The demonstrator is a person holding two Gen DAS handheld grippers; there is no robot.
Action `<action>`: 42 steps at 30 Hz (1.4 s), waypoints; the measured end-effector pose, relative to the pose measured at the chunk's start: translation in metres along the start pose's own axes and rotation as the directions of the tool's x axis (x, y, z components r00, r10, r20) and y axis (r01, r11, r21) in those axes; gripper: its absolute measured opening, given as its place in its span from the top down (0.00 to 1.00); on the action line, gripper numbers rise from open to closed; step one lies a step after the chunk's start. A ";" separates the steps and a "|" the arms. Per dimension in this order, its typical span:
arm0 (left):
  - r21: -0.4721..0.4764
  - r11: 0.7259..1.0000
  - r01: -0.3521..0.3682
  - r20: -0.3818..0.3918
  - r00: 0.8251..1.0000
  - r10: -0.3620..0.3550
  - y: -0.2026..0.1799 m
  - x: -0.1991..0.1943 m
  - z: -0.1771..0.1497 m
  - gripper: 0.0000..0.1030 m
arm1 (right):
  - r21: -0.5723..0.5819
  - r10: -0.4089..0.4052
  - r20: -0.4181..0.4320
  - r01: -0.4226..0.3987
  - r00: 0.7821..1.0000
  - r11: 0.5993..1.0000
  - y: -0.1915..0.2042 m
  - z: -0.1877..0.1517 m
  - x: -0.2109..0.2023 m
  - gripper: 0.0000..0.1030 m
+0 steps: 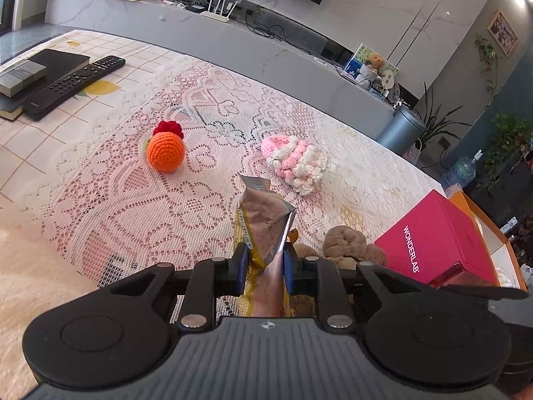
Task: Organize soft objects
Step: 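Lift the packet with left tool while right tool lifts the brown plush off the bed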
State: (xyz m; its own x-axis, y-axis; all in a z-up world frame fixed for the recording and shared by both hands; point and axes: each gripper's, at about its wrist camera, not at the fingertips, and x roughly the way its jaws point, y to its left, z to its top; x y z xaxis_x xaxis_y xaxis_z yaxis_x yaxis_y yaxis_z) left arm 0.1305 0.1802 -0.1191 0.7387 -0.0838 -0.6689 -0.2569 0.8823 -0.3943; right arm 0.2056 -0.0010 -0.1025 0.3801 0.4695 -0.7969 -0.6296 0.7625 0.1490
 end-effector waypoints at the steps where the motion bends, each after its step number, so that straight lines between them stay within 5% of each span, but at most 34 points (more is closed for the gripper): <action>1: 0.004 1.000 -0.002 0.000 1.000 0.002 -0.001 0.000 0.000 0.77 | -0.032 -0.017 0.019 0.017 1.000 0.999 0.002 0.000 -0.002 0.53; 6: -0.002 1.000 -0.010 -0.001 1.000 0.010 -0.001 0.000 -0.001 0.77 | -0.220 -0.038 0.061 0.051 0.997 0.974 0.017 0.000 -0.005 0.48; 12: -0.010 1.000 -0.009 -0.011 1.000 0.009 0.000 0.003 0.000 0.77 | -0.300 -0.033 0.023 0.038 0.999 0.953 0.021 -0.002 0.019 0.51; 18: -0.017 1.000 -0.003 -0.026 1.000 0.002 0.002 0.008 0.000 0.77 | -0.201 0.025 -0.119 -0.048 0.993 0.979 0.005 -0.011 0.043 0.48; 27: -0.017 1.000 -0.003 -0.029 1.000 0.002 0.002 0.008 0.000 0.77 | -0.159 0.038 -0.080 -0.051 0.996 0.986 0.000 -0.006 0.028 0.54; 34: -0.015 1.000 -0.004 -0.031 1.000 0.004 0.001 0.008 0.000 0.77 | -0.247 -0.025 -0.001 0.024 1.000 0.969 0.016 -0.009 -0.005 0.53; 38: -0.011 1.000 0.004 -0.029 1.000 -0.004 0.000 0.007 0.000 0.77 | -0.234 -0.031 -0.044 0.020 0.999 0.972 0.013 -0.007 -0.002 0.51; 42: 0.003 0.996 0.095 -0.040 0.995 -0.094 -0.004 0.005 -0.002 0.77 | -0.124 -0.010 -0.080 0.000 0.997 0.992 -0.002 -0.007 0.003 0.62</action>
State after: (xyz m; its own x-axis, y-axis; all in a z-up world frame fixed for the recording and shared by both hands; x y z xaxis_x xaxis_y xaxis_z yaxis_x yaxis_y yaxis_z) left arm 0.1340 0.1757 -0.1224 0.7342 -0.1850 -0.6532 -0.1839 0.8720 -0.4537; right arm 0.2031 -0.0048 -0.1092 0.3308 0.4243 -0.8430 -0.7086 0.7016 0.0751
